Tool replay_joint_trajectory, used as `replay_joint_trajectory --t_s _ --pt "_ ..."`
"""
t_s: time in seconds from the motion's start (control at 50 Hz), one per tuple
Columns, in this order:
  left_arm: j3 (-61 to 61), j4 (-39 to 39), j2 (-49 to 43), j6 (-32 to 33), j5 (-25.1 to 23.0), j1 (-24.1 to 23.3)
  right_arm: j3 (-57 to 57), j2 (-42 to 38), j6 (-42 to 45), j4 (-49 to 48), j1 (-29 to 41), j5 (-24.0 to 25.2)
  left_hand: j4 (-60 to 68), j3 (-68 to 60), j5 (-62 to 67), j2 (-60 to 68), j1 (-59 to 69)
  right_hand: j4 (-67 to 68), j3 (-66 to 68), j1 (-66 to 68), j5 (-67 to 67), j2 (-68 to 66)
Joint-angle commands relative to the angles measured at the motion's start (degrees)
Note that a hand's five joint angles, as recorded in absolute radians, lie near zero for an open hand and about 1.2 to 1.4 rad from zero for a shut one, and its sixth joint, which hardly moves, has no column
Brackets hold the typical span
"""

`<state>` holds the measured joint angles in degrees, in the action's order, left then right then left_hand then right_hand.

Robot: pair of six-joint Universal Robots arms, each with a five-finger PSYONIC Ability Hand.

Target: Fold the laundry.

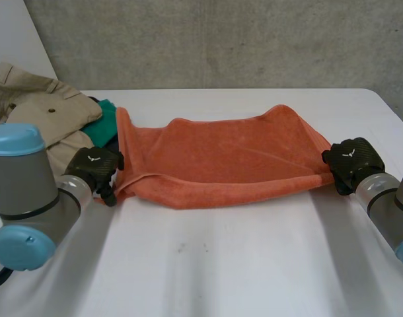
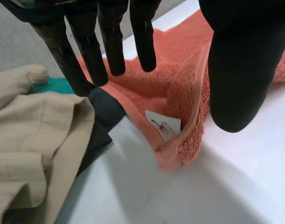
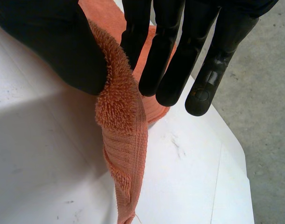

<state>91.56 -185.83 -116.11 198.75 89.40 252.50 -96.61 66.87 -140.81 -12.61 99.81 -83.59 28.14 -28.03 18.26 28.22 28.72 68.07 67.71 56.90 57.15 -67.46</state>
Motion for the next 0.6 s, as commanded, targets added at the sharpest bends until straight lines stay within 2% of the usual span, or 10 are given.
replay_joint_trajectory --t_s 0.02,0.1,0.16,0.24,0.26,0.32,0.34,0.4,0.5,0.6 --pt "-2.87 0.12 -4.73 0.58 0.07 -0.78 -0.07 0.01 0.27 0.04 -0.06 -0.34 24.88 -25.00 24.76 24.80 24.30 11.93 12.29 23.10 12.85 -12.54" --pt "-3.40 0.38 -5.44 0.67 -0.02 -0.96 -0.07 0.01 0.71 0.21 -0.23 -0.43 51.79 -51.90 51.67 51.70 51.20 11.93 12.29 23.10 12.85 -12.54" --pt "-2.79 1.52 -4.83 1.20 0.16 -1.31 0.11 0.19 1.15 1.27 -0.58 -0.43 51.86 -51.97 51.74 51.78 51.28 11.93 12.29 23.10 12.85 -12.54" --pt "-2.00 8.71 -0.45 4.53 0.68 -2.89 0.63 4.04 4.04 8.19 -1.99 -0.08 51.86 -51.97 51.74 51.78 51.28 11.93 12.29 23.10 12.85 -12.54" --pt "-1.13 13.17 3.49 6.89 0.60 -3.24 0.98 6.75 6.83 12.82 -3.12 0.27 51.86 -51.97 51.74 51.78 51.28 11.93 12.29 23.10 12.85 -12.54" --pt "1.42 19.70 9.31 11.03 0.25 -3.16 1.34 10.81 12.64 20.40 -6.11 0.53 51.86 -51.97 51.74 51.78 51.28 11.93 12.29 23.10 12.85 -12.54" --pt "3.61 23.38 12.81 14.09 0.07 -3.16 1.25 13.26 17.45 25.13 -8.38 0.53 51.86 -51.97 51.74 51.78 51.28 11.93 12.29 23.10 12.85 -12.54" --pt "7.30 27.53 18.53 20.50 0.33 -3.94 0.90 17.57 26.68 32.96 -11.38 0.71 51.86 -51.97 51.74 51.78 51.28 11.93 12.29 23.10 12.85 -12.54" --pt "11.01 26.67 23.04 26.16 0.42 -5.00 0.28 19.17 32.00 36.08 -11.92 1.76 51.86 -51.97 51.74 51.78 51.28 11.93 12.29 23.10 12.85 -12.54" --pt "11.01 20.26 18.22 26.60 0.68 -5.18 0.11 17.51 32.17 35.38 -12.18 2.55 51.86 -51.97 51.74 51.78 51.28 11.93 12.29 23.10 12.85 -12.54"
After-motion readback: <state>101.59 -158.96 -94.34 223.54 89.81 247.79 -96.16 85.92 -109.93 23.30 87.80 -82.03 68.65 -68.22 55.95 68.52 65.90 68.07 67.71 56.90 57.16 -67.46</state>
